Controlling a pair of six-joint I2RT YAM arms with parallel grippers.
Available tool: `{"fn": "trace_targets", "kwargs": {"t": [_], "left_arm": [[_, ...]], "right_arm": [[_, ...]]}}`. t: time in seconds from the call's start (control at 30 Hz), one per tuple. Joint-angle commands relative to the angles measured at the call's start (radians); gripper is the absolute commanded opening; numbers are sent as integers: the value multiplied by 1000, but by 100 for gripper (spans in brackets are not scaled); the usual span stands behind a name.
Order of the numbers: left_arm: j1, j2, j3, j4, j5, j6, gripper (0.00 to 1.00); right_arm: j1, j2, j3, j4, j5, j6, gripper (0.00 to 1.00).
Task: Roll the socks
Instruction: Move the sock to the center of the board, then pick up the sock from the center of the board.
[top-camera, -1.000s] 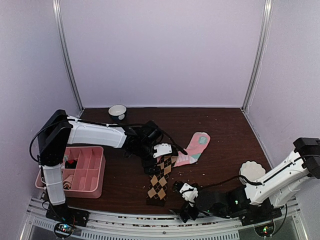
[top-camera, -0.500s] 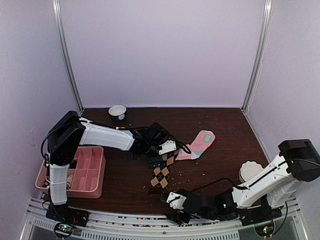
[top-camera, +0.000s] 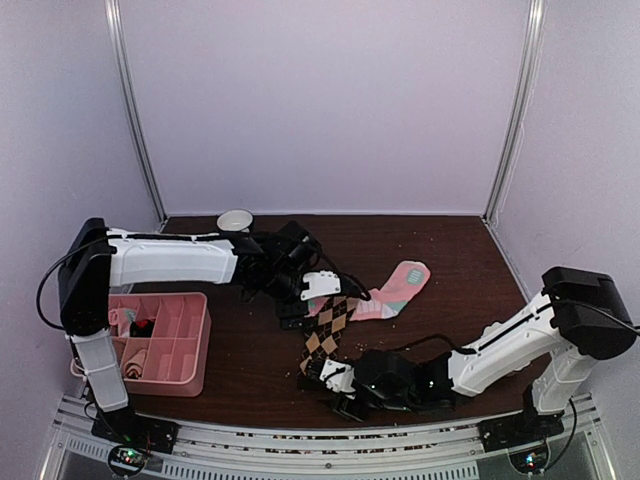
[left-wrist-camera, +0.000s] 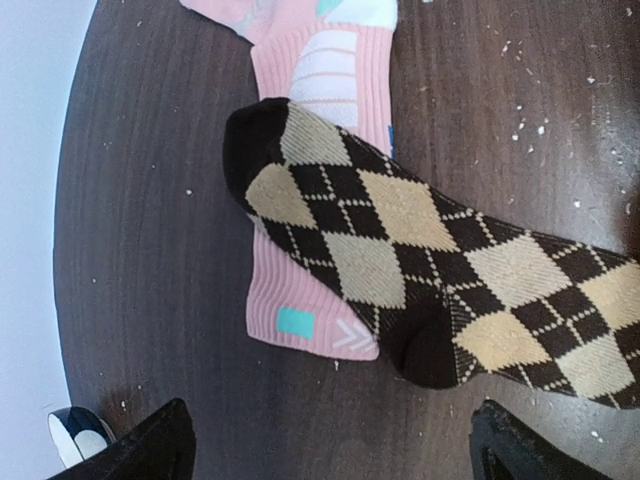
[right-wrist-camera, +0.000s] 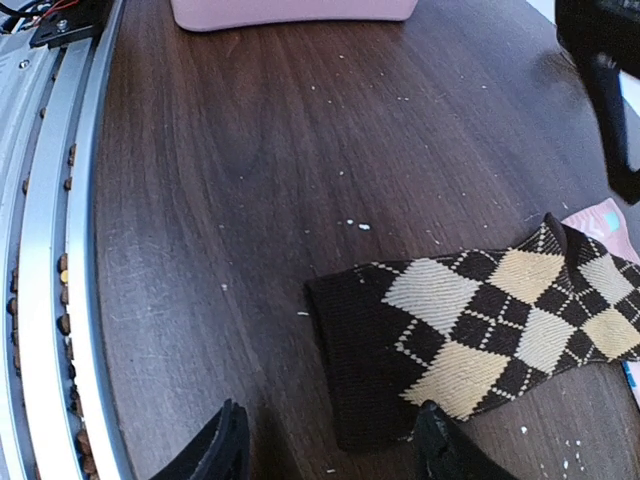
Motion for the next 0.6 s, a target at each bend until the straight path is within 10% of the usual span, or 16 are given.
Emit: {"fn": "trace_targets", "kwargs": {"t": [0.0,0.57], "left_arm": [[45,-85,5,-86,90,-14,98],[38,-368,-366,16,155,8,98]], "right_arm": [[-4,41,28,-31,-58,-35,53],[-96,132,68,-91,-185,-14,21]]}}
